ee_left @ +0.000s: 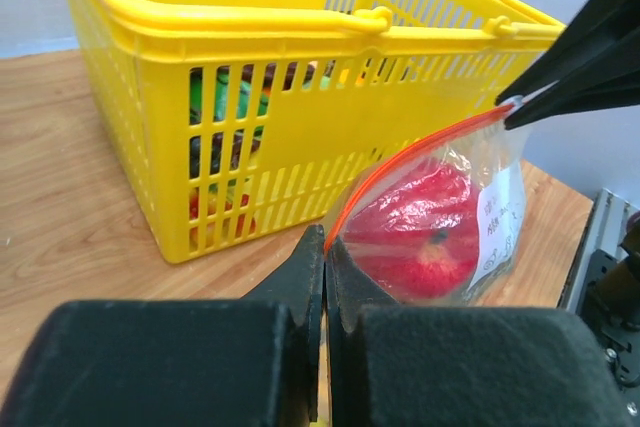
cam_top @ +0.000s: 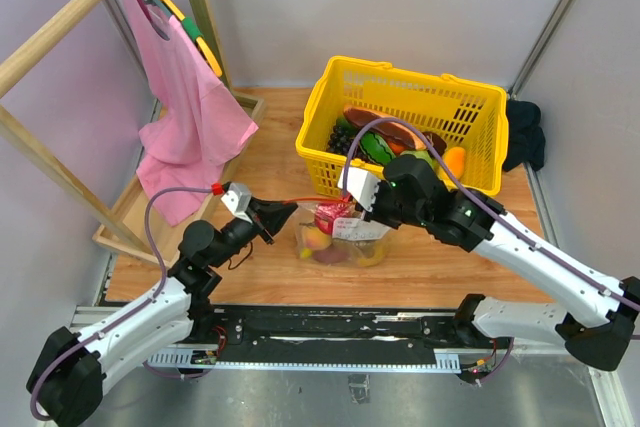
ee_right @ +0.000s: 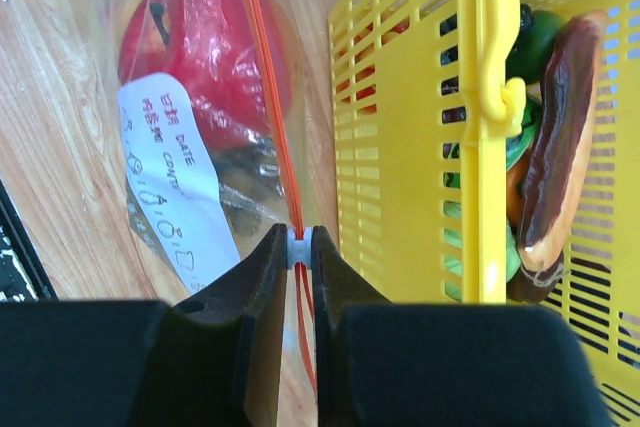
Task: Place the food in the zip-top bag and seal the zipper
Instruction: Zip the zipper food storage bag at the center of the board.
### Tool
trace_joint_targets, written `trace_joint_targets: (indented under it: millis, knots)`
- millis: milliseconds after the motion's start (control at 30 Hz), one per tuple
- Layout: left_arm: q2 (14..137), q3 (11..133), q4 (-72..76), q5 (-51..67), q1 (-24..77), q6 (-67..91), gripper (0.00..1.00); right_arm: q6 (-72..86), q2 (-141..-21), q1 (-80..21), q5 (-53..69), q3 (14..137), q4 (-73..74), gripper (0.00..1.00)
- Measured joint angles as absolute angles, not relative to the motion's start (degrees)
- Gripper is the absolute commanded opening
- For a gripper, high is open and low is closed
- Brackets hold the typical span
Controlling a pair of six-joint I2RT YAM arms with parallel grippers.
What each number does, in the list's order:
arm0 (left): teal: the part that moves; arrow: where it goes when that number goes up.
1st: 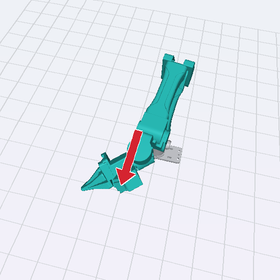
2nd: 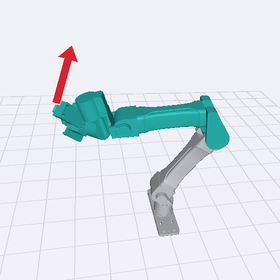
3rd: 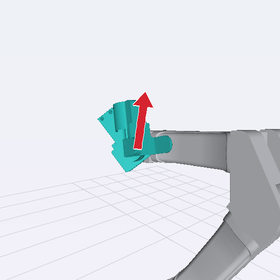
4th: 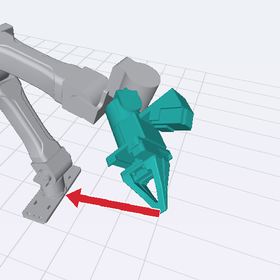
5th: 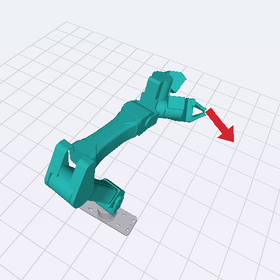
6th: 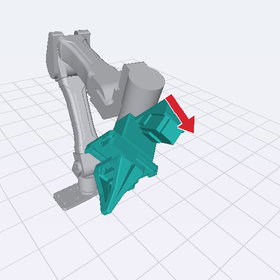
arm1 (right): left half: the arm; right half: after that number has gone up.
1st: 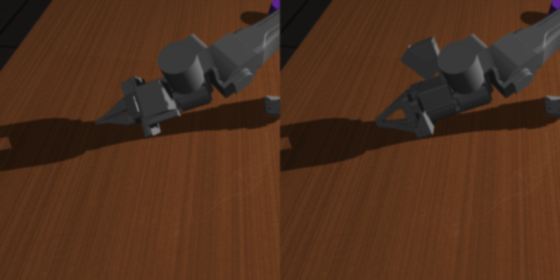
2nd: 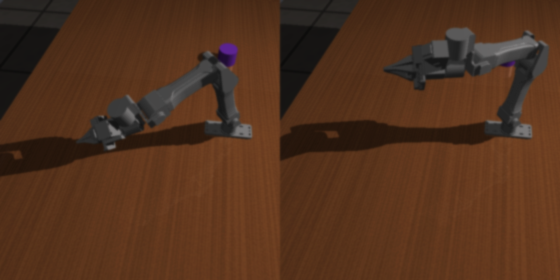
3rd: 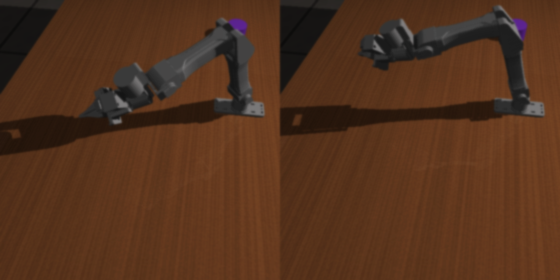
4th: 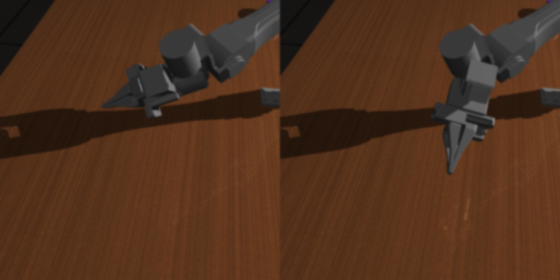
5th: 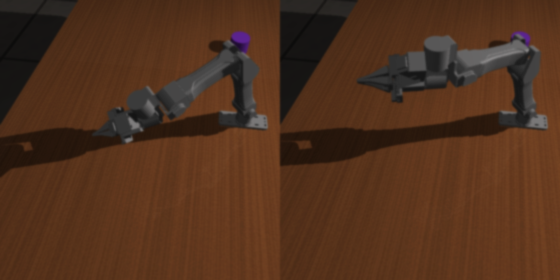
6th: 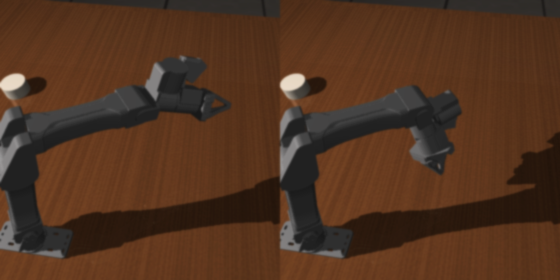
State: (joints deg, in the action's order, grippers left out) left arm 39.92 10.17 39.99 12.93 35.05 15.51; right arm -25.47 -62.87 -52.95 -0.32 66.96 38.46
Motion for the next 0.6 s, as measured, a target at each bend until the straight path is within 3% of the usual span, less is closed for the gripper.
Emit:
trace_joint_targets:
  millis: [600]
  knots:
    - [37.52, 12.32, 30.55, 0.67, 35.03, 18.61, 0.00, -22.63, -56.71, -49.67, -7.27, 63.05, 40.51, 0.01]
